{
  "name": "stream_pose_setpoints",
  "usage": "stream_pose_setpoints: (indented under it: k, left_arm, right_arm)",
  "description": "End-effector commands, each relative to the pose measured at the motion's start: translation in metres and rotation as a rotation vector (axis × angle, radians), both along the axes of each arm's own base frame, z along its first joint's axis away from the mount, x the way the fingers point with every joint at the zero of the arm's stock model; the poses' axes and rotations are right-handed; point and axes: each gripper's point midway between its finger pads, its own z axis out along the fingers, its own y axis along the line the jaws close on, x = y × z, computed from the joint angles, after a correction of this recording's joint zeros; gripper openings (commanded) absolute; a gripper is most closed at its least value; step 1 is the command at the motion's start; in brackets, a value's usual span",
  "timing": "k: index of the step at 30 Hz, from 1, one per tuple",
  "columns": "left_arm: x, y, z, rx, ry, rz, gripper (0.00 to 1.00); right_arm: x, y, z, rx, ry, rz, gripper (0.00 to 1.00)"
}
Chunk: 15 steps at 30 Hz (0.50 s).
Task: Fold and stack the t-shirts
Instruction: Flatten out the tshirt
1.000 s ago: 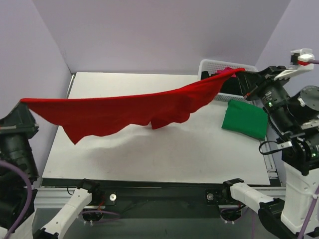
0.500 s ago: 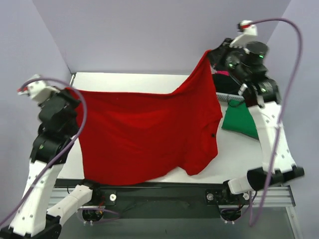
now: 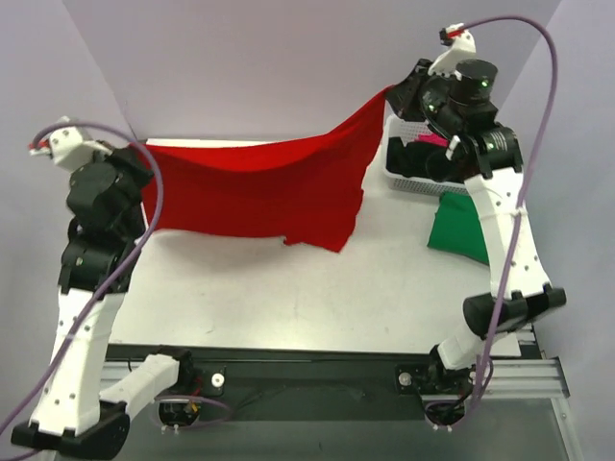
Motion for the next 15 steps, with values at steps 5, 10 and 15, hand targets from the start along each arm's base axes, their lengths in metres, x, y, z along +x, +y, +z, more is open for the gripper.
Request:
stream_pose_setpoints:
  k: [5,10,15]
  left_arm:
    - [-0.089,0.019,0.103,-0.141,-0.413,0.0,0.0]
    - [-0.138,0.037,0.127,-0.175,-0.549,0.048,0.0]
    - [-0.18,0.055,0.145,-0.206,-0.643,0.099,0.0]
  right_arm:
    - [-0.082,-0.02,0.136,0.097,-0.39,0.002,0.0]
    - [-0.134,-0.037,0.188,0.133,-0.569,-0.016,0.0]
    - [-0.171,-0.047,0.222,0.156,-0.695,-0.028,0.0]
